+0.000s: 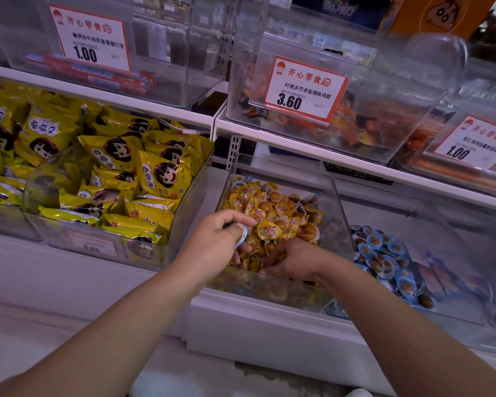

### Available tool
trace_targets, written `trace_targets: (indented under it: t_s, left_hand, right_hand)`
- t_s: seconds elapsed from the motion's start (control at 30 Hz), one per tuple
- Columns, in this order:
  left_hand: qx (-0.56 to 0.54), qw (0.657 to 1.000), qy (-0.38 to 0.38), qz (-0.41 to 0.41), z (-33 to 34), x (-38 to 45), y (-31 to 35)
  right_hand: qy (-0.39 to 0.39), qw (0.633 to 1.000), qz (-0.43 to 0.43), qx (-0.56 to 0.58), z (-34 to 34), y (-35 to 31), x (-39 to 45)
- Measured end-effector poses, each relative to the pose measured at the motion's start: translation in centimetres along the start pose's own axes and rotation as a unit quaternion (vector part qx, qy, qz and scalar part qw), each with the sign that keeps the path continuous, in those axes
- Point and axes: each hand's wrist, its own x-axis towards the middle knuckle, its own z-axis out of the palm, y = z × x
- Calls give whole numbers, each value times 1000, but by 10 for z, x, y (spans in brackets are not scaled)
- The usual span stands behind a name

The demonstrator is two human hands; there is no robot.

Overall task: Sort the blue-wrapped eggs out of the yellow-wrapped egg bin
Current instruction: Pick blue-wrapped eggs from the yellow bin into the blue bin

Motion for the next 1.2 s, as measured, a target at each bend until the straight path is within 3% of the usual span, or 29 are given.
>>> trace_targets:
  t_s: [0.1,0.2,0.3,0.4,0.5,0.57,0.6,0.63,0.7,0.77,0.83,0.93,1.1,1.2]
  left_hand:
    - [11,1000,3,0,-3,0,0]
    - [16,1000,11,-3,-4,0,1]
    - [-20,999,-35,-17,-3,0,2]
    - [-127,985,-106,-49,4,-1,6]
    - [-227,972,-7,-67,1,2,13]
    - [-217,972,76,-54,-12,6,16]
    - [-199,973,111,-37,-21,8,18]
    - [-188,972,140,-21,-30,8,19]
    - [-195,965,172,-7,-41,9,21]
    - [-201,963,177,-11,-41,10,20]
    - [-199,965,170,-17,-36,11,17]
    - [-204,967,153,-12,-30,12,15]
    - [-191,972,134,-10,-29,9,10]
    - [-182,975,131,-4,-31,7,9]
  right_hand:
    - [-33,999,29,30,-6,-5,-5]
    - [38,997,-1,73,-19,-6,-21]
    - [107,949,-124,271,-26,-14,-42]
    - [160,916,-262,260,-9,-40,-50]
    - [251,901,-306,178,11,-53,-45]
    - [265,892,-263,253,13,-43,-38]
    - [240,908,-207,274,14,-37,-33]
    - [191,941,-141,239,15,-32,-27]
    - [74,995,-16,58,19,-25,-10]
    - [6,998,46,-46,24,-34,6]
    - [-25,992,38,-115,28,-49,22]
    - [-13,988,20,-149,35,-58,36]
    - [84,973,22,-212,27,-30,31]
    - [81,959,4,-271,7,-15,20]
